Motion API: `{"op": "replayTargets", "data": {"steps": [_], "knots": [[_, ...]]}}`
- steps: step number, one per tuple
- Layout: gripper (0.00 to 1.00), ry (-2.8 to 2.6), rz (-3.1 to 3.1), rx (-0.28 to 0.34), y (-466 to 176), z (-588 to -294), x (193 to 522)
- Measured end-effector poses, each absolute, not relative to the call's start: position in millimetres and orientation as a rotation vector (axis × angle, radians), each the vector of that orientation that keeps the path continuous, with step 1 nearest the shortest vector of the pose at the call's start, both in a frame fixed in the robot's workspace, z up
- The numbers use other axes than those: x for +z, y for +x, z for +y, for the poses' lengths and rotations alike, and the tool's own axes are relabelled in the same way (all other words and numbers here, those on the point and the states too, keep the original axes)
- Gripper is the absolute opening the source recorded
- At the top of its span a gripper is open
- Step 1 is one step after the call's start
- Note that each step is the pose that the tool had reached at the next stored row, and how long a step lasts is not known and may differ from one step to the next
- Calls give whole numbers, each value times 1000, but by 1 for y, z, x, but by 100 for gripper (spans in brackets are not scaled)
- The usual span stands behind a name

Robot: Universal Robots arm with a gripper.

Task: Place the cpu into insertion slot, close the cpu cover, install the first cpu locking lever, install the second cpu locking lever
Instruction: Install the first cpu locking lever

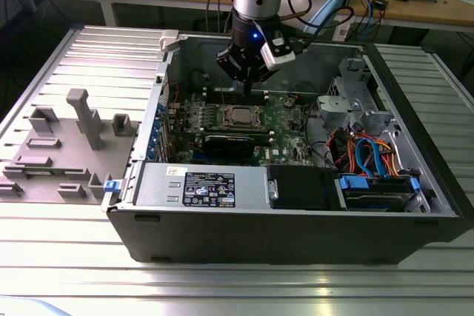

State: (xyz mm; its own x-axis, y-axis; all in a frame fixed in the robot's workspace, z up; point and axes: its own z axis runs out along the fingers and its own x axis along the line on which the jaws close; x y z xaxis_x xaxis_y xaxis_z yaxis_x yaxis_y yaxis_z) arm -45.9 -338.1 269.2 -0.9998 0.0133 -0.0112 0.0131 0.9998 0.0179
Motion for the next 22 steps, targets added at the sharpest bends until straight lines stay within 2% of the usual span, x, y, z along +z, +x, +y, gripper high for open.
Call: {"op": "replayTargets", "data": {"steps": [22], "knots": [[11,19,3130,28,-66,-338,269]]}}
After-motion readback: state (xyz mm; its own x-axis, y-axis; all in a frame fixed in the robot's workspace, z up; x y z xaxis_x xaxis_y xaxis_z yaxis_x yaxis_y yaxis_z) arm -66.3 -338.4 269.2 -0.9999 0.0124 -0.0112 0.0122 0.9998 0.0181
